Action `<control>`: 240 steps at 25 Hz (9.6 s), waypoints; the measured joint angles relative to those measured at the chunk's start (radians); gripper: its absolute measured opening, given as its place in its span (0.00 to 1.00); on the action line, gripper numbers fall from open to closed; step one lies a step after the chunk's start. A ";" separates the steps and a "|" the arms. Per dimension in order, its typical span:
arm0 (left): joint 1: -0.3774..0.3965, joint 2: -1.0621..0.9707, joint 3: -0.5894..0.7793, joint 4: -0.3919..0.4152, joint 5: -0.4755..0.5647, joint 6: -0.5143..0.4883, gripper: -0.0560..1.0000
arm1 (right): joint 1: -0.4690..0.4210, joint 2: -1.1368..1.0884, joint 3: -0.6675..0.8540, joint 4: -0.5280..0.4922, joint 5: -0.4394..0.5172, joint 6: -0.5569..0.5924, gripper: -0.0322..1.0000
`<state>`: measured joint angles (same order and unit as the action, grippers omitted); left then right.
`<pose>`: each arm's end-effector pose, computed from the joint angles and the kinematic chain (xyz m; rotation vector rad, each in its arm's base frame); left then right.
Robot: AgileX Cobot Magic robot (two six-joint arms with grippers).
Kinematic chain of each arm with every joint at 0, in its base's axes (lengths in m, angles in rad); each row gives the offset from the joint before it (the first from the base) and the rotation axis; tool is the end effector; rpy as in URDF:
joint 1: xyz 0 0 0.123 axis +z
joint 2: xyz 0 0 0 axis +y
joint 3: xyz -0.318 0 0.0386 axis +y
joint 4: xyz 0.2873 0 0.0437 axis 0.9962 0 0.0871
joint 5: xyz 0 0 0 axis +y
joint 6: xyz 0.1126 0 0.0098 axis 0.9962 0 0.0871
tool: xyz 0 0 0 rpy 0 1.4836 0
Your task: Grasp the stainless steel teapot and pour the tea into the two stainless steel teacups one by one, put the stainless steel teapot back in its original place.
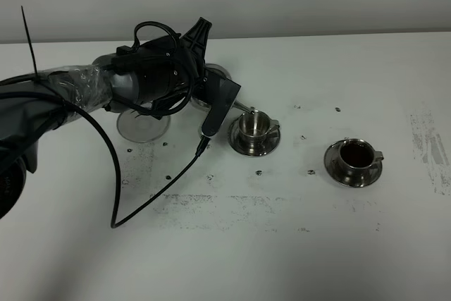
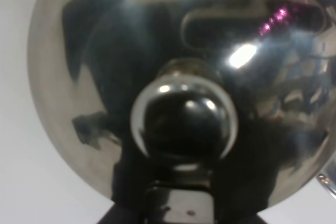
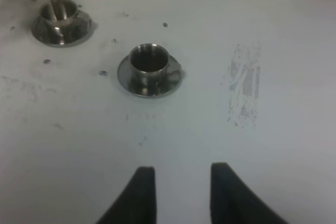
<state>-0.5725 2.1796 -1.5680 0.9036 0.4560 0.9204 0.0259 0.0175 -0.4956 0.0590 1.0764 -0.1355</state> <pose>0.4803 -0.2630 0.1551 2.2810 1.1568 0.9439 0.0160 0.0063 0.2830 -0.1702 2.0734 0.0043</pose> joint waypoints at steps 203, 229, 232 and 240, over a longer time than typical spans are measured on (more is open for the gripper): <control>-0.016 0.000 0.000 0.260 -0.108 0.099 0.22 | 0.000 0.000 0.000 0.000 0.000 0.000 0.26; -0.016 -0.042 0.000 -0.028 -0.149 0.043 0.22 | 0.000 0.000 0.000 0.000 0.000 0.000 0.26; -0.016 -0.092 0.000 -0.124 -0.146 -0.001 0.22 | 0.000 0.000 0.000 0.000 0.000 0.000 0.26; -0.016 -0.179 -0.002 -0.378 -0.018 -0.460 0.22 | 0.000 0.000 0.000 0.000 0.000 0.000 0.26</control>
<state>-0.5884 2.0003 -1.5700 0.5254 0.4376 0.4600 0.0259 0.0175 -0.4956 0.0590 1.0764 -0.1354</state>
